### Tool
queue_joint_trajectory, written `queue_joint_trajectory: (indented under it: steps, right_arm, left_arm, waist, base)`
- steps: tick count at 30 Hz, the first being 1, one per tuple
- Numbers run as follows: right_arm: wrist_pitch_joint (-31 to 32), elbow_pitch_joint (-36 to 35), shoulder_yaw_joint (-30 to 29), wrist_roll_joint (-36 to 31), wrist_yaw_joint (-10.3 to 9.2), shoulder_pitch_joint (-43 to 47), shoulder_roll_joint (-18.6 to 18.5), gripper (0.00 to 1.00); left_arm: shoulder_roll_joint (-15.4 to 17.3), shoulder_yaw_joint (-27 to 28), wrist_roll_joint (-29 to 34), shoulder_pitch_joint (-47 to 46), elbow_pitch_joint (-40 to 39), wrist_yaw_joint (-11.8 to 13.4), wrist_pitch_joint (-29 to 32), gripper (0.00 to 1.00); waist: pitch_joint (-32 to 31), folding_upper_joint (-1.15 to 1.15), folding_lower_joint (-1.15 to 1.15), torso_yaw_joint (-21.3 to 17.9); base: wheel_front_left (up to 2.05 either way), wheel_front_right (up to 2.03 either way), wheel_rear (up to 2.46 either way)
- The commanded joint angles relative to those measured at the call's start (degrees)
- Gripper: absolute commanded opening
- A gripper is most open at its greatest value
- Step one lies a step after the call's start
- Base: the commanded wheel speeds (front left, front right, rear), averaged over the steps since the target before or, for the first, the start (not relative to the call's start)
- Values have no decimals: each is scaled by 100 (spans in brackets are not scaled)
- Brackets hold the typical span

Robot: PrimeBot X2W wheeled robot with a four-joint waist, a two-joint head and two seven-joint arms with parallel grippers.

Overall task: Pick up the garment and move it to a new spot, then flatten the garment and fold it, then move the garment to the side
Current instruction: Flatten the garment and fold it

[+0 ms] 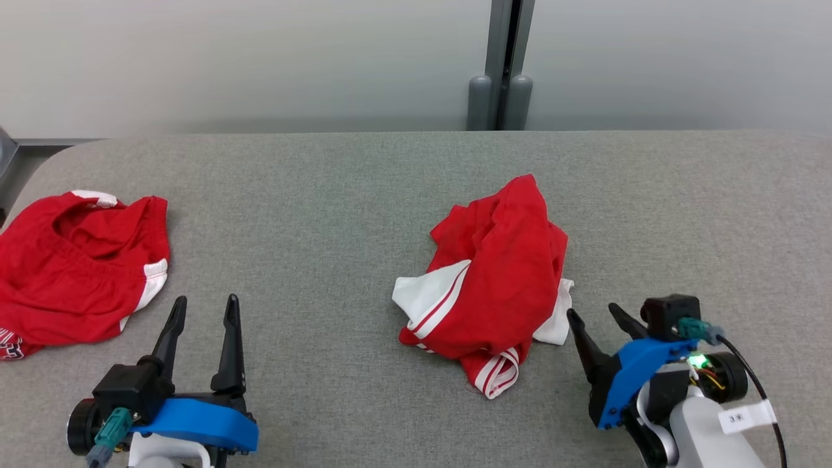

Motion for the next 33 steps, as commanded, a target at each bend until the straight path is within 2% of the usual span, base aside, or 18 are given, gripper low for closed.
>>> queue_joint_trajectory:
  steps: [1,8,12,13,14,15,20,24,28,33]
  right_arm:
    - [107,274,77,-52,1,-300,-25,100]
    - [299,1386,115,-227,1,-1010,-26,100]
    - [246,1763,206,-193,1,-1200,-23,100]
    - [219,1871,269,-163,1,-1238,-18,91]
    - [183,1964,325,-129,1,-1267,-17,22]
    - [69,2100,442,-52,2,-1312,-9,0]
    - [-500,2043,317,40,1,-1395,-27,0]
    - [-783,1648,125,-46,1,-1389,-21,0]
    - [-816,817,86,-188,1,-1327,-20,0]
    - [-511,-477,267,-355,1,-1422,-18,0]
  left_arm:
    - [4,-31,15,-128,-10,-11,5,100]
    - [-28,-150,48,-369,84,-81,-8,100]
    - [-43,-186,45,-423,104,-104,-17,100]
    - [-49,-192,47,-431,108,-105,-23,100]
    - [-48,-198,46,-442,114,-114,-27,100]
    - [-59,-205,43,-444,128,-107,-31,100]
    - [-61,-200,8,-353,179,-100,-37,100]
    - [-18,-176,-16,-260,180,-97,-50,100]
    - [10,-165,-34,-183,126,-77,-55,100]
    - [22,-193,-43,-154,56,-51,-39,100]
  waist:
    - [109,0,0,92]
    - [304,0,0,318]
    - [359,0,0,396]
    - [368,0,0,416]
    - [373,0,0,437]
    - [357,0,0,463]
    - [198,0,0,465]
    - [44,0,0,410]
    - [-58,0,0,348]
    - [-100,0,0,314]
  base:
    - [0,0,0]
    - [0,0,0]
    - [0,0,0]
    - [0,0,0]
    - [0,0,0]
    - [0,0,0]
    - [0,0,0]
    - [0,0,0]
    - [0,0,0]
    - [0,0,0]
